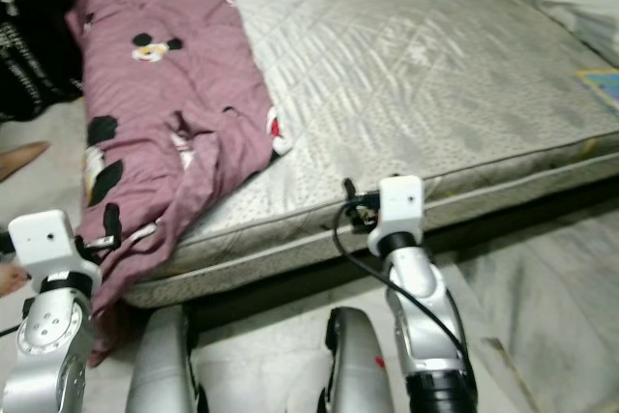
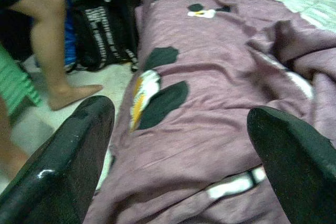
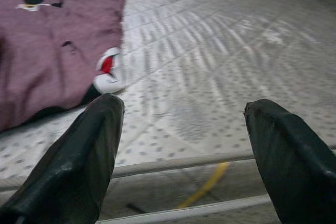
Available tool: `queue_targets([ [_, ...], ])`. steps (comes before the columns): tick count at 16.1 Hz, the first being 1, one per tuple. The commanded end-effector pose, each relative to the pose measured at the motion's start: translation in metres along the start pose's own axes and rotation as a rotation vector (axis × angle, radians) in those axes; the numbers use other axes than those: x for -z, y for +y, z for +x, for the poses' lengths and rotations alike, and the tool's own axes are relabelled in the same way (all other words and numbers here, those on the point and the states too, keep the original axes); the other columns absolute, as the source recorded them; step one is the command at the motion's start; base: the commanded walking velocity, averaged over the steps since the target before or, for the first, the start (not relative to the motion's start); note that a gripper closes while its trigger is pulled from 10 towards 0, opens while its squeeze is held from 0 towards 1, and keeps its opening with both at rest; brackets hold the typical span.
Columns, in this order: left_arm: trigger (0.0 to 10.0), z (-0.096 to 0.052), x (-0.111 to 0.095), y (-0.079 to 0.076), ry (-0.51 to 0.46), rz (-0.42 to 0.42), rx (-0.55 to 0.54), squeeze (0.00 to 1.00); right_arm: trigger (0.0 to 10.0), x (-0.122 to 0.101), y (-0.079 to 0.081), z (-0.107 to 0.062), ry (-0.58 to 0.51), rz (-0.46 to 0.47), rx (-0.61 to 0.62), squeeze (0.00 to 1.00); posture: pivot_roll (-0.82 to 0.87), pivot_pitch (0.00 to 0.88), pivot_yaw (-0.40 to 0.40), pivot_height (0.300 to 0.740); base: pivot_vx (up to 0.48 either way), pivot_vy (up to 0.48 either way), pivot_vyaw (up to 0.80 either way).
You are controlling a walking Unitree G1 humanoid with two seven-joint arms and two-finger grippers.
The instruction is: Clean up the room
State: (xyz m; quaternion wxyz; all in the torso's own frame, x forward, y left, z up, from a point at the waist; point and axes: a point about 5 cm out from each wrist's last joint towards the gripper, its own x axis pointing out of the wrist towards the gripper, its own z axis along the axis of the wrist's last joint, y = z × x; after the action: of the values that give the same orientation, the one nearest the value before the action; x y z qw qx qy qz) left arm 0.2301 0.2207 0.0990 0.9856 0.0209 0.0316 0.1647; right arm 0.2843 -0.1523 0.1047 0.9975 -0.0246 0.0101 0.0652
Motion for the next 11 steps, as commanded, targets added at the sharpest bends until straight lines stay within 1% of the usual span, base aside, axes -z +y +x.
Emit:
queue_targets([
  [1, 10.0, -0.0001, 0.0014, 0.0008, 0.010, 0.006, -0.003, 0.00, 10.0, -0.0040, -0.0024, 0.0007, -0.016, 0.001, 0.005, 0.00, 0.01, 0.093, -0.021, 0.549, 0.000, 0.000, 0.00],
  [11, 10.0, 0.0001, 0.0013, 0.0008, 0.009, 0.005, -0.001, 0.00, 10.0, -0.0039, -0.0023, 0.0010, -0.016, 0.001, 0.005, 0.00, 0.01, 0.093, -0.021, 0.549, 0.000, 0.000, 0.00],
])
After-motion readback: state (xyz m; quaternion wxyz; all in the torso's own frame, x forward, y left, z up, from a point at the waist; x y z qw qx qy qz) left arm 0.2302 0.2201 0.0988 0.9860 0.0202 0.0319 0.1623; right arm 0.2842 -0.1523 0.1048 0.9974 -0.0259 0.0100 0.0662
